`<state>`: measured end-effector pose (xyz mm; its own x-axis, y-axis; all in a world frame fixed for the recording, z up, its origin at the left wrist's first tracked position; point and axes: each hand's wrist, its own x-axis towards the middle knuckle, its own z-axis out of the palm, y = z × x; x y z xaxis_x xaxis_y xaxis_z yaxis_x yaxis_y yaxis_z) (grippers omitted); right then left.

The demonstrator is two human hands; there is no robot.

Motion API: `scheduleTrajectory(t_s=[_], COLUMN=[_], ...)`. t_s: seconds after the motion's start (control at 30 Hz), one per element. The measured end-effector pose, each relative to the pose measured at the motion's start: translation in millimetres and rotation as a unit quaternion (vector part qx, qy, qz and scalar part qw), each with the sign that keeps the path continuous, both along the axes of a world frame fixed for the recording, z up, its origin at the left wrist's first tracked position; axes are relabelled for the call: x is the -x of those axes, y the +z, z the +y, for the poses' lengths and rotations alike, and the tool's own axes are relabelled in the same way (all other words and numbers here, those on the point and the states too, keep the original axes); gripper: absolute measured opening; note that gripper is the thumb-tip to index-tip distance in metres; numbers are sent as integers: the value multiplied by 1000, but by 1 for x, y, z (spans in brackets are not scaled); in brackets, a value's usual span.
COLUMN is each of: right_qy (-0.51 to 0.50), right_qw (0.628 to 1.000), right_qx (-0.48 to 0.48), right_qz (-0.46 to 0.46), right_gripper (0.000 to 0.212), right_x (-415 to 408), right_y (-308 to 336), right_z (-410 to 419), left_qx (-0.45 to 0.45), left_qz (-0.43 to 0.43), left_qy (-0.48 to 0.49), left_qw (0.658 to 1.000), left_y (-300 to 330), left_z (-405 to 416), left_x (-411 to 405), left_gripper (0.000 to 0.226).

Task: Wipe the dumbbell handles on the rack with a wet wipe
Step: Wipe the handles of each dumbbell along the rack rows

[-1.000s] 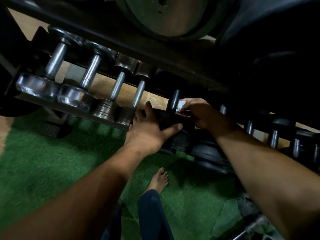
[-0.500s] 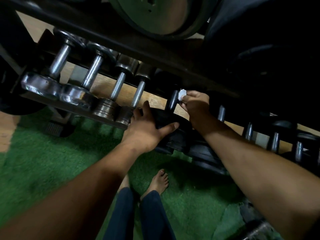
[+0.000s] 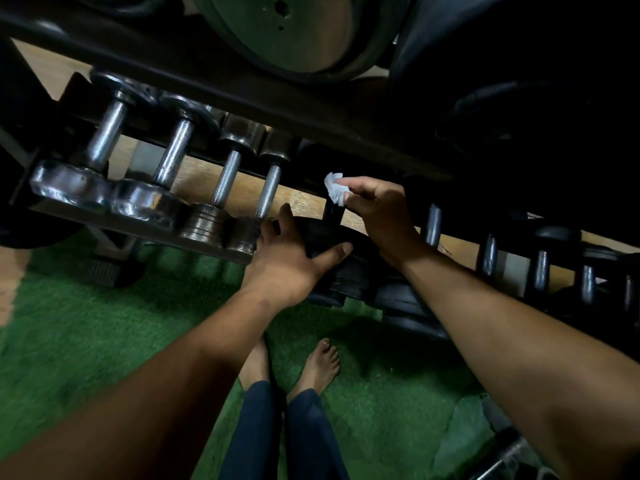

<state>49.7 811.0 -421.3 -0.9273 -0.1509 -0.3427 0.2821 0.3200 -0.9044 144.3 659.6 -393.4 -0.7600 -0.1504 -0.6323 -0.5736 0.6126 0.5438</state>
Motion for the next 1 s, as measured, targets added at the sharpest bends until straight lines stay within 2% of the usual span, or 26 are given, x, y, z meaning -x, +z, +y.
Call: scheduleTrajectory(t_s=[0.17,0.37,0.47,0.57,0.67,0.8,0.83,0.93,1.0], right_qy=[-31,-84,-91,-103,-100,-91,-87,-25,19], right_qw=[999,996,996,993,993,991,991,995,992], right_qx=[6,11,-1,-53,-65,-94,-94,-79,-109], right_qz=[-4,-5,-16,-28,-4,-15,-27,-54,-66], right_gripper=[24,9,16,31,32,26,18,25,19], right_x=[-10,-13,-8,-2,-2,-2,0,5,12], right_y=[10,40,40,32,31,32,32,35,27], right_z=[10,27,48,72,89,109,114,125,137], left_qx=[13,33,63,82,110,218,228,226,223], left_qz=[10,14,9,21,32,141,160,174,178], left_qy=[-5,-29,-45,-55,-71,-173,-198,-254,-282], left_qw=[1000,999,997,995,991,950,940,924,916], left_y=[-1,6,7,9,11,17,21,34,40], left_z=[0,0,-1,0,3,14,22,61,90], left_x=[-2,-4,-4,-6,-8,-12,-11,-8,-10], left_gripper=[126,126,127,127,124,102,97,90,91])
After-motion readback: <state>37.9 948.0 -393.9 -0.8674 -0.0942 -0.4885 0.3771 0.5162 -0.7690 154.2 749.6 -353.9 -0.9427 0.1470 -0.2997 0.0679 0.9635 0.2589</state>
